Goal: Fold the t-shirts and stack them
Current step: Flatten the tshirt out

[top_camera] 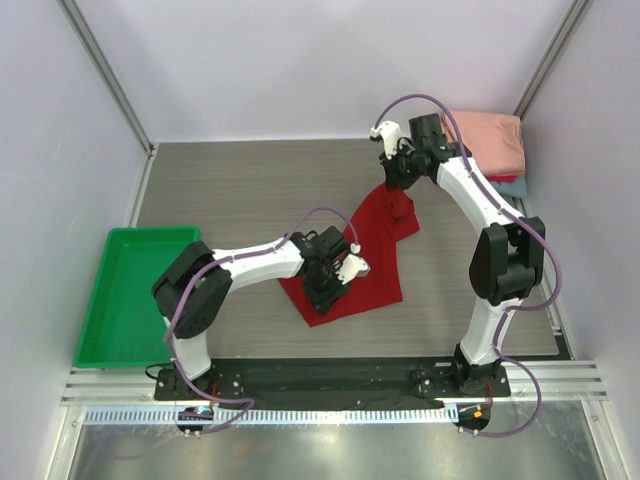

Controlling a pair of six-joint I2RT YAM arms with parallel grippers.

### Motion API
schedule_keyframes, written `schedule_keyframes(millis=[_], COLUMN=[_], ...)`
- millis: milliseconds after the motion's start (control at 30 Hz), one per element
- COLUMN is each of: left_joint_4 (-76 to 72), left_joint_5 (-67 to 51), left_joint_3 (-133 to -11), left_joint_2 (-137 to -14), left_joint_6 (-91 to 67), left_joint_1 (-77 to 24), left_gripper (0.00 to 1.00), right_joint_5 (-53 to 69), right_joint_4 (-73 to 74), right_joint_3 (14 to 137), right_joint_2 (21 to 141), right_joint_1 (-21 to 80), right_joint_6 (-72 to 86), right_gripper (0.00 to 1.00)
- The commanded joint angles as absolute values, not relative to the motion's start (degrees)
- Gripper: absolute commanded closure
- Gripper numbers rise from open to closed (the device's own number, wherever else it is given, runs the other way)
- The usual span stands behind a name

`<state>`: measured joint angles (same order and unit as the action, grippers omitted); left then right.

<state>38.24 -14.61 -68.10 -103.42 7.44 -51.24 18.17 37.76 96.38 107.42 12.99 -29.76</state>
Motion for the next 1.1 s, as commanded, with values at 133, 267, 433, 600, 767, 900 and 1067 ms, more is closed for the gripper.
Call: schedule_keyframes(millis=[133, 267, 433, 600, 767, 900, 1067], left_joint_4=[41.3, 44.2, 49.12, 55.01, 62.83, 60.66, 34.13], left_joint_5=[-17.84, -13.11, -7.48, -8.96, -9.76, -5.82, -1.75], left_joint_3=[-71.36, -71.54, -75.31, -77.43, -77.07, -77.97, -67.16], left_joint_2=[-104.24, -95.82, -81.66, -71.31, -63.47, -57.05, -63.48], left_joint_6=[8.17, 11.5, 20.47, 25.48, 27.68, 36.54, 48.41], left_joint_1=[-51.07, -49.58, -46.5, -44.38, -44.47, -44.38, -38.87], left_gripper=[0.91, 1.0, 1.0, 1.0, 0.99, 0.97, 0.95], right_joint_5=[18.37, 19.24, 19.34, 19.95, 22.5, 23.03, 21.98], right_joint_4=[36.65, 37.79, 37.36, 38.32, 45.68, 46.5, 38.7], right_joint_3=[99.14, 97.92, 93.27, 86.24, 80.69, 81.21, 79.02], right_joint_2=[106.62, 100.92, 85.82, 71.48, 57.07, 54.14, 61.77], right_joint_1=[13.1, 13.18, 13.27, 13.36, 13.53, 13.45, 13.45], right_joint_6=[-28.3, -28.21, -28.21, -25.93, -24.79, -23.82, -21.63], right_gripper=[0.99, 0.99, 0.99, 0.99, 0.99, 0.99, 0.99])
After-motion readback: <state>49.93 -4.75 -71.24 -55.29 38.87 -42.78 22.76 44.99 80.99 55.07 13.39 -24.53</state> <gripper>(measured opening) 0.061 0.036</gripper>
